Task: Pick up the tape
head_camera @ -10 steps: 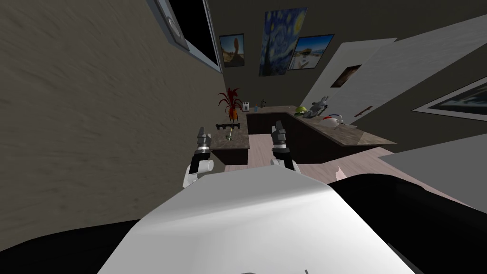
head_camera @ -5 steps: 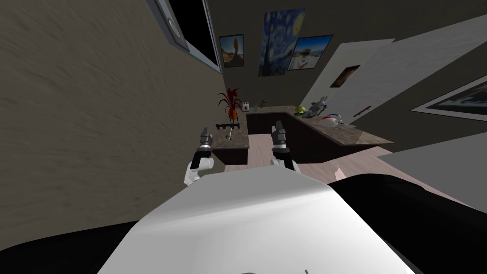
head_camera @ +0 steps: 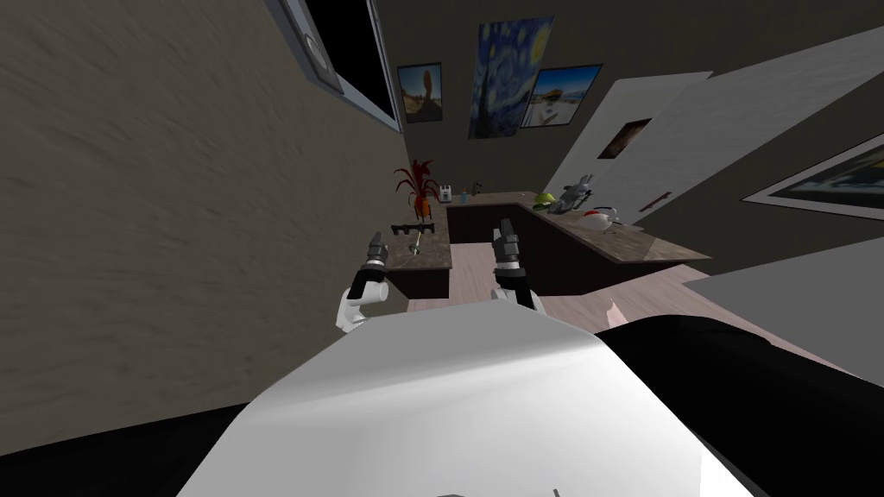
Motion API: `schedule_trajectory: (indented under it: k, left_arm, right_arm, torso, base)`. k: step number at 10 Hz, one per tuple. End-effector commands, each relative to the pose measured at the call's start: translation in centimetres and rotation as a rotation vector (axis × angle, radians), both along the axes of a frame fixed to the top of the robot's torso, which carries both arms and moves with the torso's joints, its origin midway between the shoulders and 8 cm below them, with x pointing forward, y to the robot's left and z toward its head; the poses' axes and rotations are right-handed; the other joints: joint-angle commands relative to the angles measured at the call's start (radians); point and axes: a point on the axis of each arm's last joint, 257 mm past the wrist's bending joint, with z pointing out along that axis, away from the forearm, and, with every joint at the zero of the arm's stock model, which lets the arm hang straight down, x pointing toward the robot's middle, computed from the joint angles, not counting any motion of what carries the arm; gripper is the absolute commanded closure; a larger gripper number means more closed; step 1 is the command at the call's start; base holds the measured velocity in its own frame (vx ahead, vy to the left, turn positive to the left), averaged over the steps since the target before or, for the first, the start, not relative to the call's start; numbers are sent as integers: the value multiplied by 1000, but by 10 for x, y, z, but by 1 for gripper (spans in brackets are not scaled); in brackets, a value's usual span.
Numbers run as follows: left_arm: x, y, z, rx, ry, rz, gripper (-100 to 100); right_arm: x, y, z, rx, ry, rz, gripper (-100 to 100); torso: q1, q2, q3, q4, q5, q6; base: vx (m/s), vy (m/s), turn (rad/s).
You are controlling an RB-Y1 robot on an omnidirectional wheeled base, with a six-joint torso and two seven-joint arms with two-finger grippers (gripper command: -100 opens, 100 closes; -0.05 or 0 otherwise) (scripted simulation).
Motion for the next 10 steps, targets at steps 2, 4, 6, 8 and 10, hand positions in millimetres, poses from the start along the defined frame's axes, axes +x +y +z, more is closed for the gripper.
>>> schedule_trajectory:
  k: [2, 4, 6, 8, 10]
  left_arm:
    - [5, 2, -12, 6, 55, 6, -100]
    - [14, 3, -22, 22, 108, 12, -100]
    - [21, 3, -27, 40, 140, 16, -100]
    - [21, 4, -36, 37, 175, 19, -100]
    - [28, 5, -45, 53, 225, 25, -100]
  right_arm:
    - [0, 0, 0, 0, 0, 0, 0]
    - [0, 0, 0, 0, 0, 0, 0]
    - [0, 0, 0, 0, 0, 0, 0]
    - [0, 0, 0, 0, 0, 0, 0]
    - [0, 0, 0, 0, 0, 0, 0]
  torso:
    - [0, 0, 0, 0, 0, 0]
    - [0, 0, 0, 0, 0, 0]
    - [0, 0, 0, 0, 0, 0]
    - [0, 0, 0, 0, 0, 0]
    - [0, 0, 0, 0, 0, 0]
  base:
    - [-3, -3, -4]
    - [-5, -4, -10]
    - [-1, -4, -6]
    - [-1, -4, -5]
    - [0, -7, -11]
